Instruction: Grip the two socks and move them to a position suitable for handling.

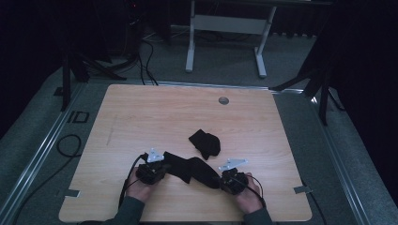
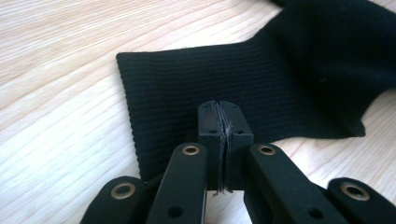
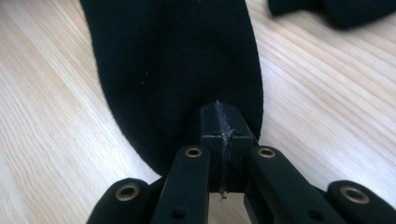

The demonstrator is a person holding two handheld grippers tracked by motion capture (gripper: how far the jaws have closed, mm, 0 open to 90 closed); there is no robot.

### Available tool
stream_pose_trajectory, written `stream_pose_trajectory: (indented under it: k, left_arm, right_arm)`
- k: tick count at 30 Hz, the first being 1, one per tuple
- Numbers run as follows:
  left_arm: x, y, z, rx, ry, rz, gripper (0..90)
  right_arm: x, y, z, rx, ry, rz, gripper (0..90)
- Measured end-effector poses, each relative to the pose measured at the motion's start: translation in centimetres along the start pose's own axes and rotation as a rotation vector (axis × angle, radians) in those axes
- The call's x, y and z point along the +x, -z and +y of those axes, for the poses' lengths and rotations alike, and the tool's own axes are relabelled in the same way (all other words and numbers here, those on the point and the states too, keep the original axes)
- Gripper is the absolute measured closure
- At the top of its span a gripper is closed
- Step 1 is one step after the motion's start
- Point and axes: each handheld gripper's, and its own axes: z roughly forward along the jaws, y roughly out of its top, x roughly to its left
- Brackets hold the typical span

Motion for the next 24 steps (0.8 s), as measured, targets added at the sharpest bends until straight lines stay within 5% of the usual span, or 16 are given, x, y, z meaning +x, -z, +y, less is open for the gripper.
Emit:
stream_pose_trajectory:
  k: [10, 17, 24]
  left_arm:
    - [1.9, 0.9, -0.2, 0.015, 0.005, 0.031, 84.3]
    - [1.6, 0.7, 0.0, 0.010, -0.008, 0.032, 83.0]
    - [1.6, 1.0, 0.4, -0.060, -0.002, -0.022, 74.1]
  right_arm:
    - [-0.6, 1.8, -1.8, 0.021, 0.012, -0.016, 87.7]
    - [-1.5, 1.4, -1.3, -0.008, -0.012, -0.059, 81.9]
    - [-2.3, 2.6, 0.3, -0.132, -0.040, -0.050, 69.6]
